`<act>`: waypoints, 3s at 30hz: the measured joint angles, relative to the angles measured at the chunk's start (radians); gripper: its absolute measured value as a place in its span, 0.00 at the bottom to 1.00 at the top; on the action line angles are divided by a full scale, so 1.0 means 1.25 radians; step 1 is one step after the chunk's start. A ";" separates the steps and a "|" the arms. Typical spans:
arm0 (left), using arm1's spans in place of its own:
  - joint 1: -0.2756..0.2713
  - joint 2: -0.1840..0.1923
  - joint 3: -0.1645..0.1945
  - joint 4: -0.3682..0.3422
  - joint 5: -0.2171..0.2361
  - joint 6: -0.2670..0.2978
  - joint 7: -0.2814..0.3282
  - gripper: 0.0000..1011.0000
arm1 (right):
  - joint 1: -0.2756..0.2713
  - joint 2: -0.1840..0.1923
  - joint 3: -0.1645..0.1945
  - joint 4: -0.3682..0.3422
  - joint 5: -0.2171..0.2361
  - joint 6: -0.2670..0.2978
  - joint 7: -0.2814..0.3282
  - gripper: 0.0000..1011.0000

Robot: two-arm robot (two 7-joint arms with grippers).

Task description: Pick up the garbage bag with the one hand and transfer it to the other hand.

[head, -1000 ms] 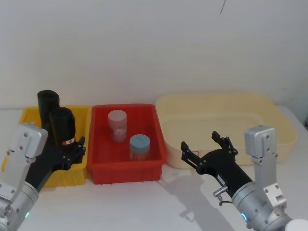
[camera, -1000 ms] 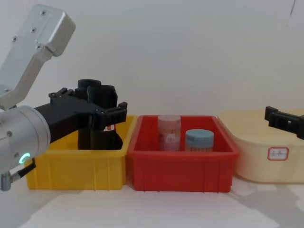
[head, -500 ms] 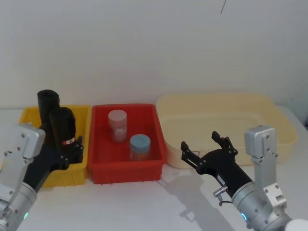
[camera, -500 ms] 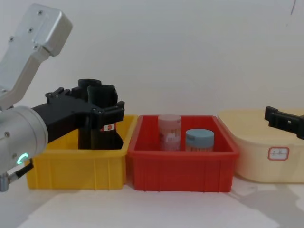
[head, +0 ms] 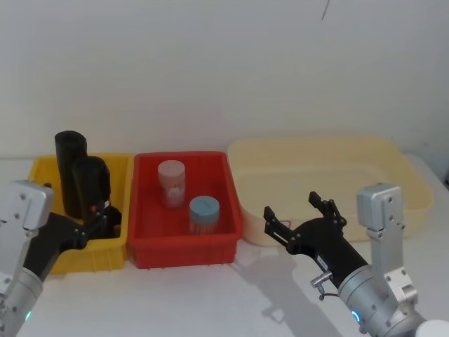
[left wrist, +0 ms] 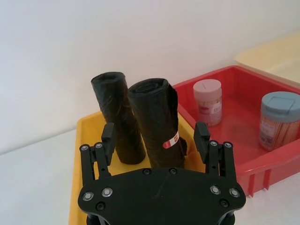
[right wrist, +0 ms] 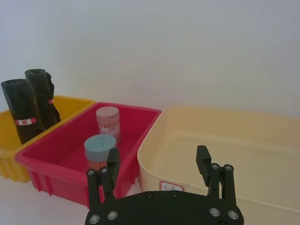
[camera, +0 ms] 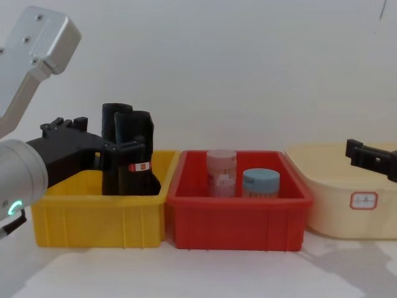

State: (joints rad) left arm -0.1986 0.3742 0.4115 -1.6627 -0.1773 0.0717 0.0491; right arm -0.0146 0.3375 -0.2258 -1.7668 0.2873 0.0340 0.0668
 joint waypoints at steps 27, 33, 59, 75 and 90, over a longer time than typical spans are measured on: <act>-0.113 -0.055 -0.001 0.140 -0.025 0.020 -0.085 0.99 | 0.000 0.000 0.000 0.000 0.000 0.000 0.000 0.99; -0.135 -0.065 0.001 0.172 -0.027 0.017 -0.103 0.99 | 0.000 0.000 0.000 0.000 0.000 0.000 0.000 0.99; -0.178 -0.096 -0.011 0.230 -0.025 -0.022 -0.145 0.51 | 0.000 0.000 0.000 0.000 0.000 0.000 0.000 0.99; -0.211 -0.078 -0.005 0.129 0.018 0.012 -0.158 0.45 | 0.000 0.000 0.000 0.000 0.000 0.000 0.000 0.99; -0.291 -0.103 0.044 0.129 0.026 0.016 -0.257 0.45 | 0.000 0.000 0.000 0.000 0.000 0.000 0.000 0.99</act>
State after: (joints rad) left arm -0.5624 0.2457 0.4667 -1.5011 -0.1444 0.0923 -0.2718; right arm -0.0146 0.3375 -0.2258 -1.7668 0.2874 0.0340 0.0667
